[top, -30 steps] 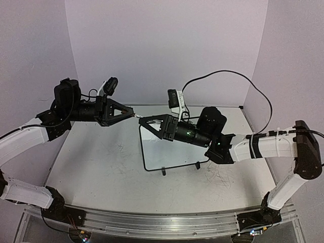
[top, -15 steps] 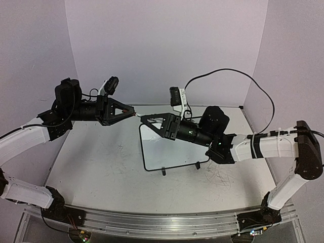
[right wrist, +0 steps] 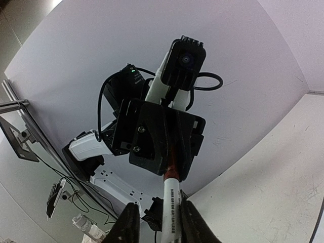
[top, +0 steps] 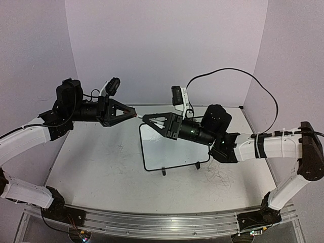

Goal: Write a sentence on the whiteboard
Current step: Open the pen cap from the whiteboard marker.

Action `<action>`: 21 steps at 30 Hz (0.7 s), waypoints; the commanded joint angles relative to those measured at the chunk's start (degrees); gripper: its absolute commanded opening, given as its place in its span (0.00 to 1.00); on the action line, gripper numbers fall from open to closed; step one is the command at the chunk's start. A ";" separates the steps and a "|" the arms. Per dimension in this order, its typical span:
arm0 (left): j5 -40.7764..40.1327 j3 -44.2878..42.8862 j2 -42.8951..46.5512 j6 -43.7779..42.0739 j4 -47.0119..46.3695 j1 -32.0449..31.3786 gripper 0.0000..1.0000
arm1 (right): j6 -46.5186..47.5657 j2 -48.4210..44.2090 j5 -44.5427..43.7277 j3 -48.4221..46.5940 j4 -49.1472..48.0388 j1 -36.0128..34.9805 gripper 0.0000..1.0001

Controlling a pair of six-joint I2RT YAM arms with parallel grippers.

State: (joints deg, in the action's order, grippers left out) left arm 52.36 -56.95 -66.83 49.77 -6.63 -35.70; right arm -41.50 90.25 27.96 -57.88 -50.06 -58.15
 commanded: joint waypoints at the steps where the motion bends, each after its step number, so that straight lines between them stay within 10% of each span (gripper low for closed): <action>1: -0.70 -0.51 -0.22 0.50 -2.07 -0.15 0.00 | 0.45 0.24 1.15 -2.70 -1.88 -0.37 0.25; 21: -0.73 -0.46 -0.76 0.24 -2.10 -0.16 0.00 | 0.58 -1.27 -2.21 -1.05 -1.84 -0.27 0.00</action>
State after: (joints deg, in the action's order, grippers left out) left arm 52.59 -56.95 -67.18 49.98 -7.16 -35.81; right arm -41.50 90.34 25.96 -58.30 -48.34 -58.11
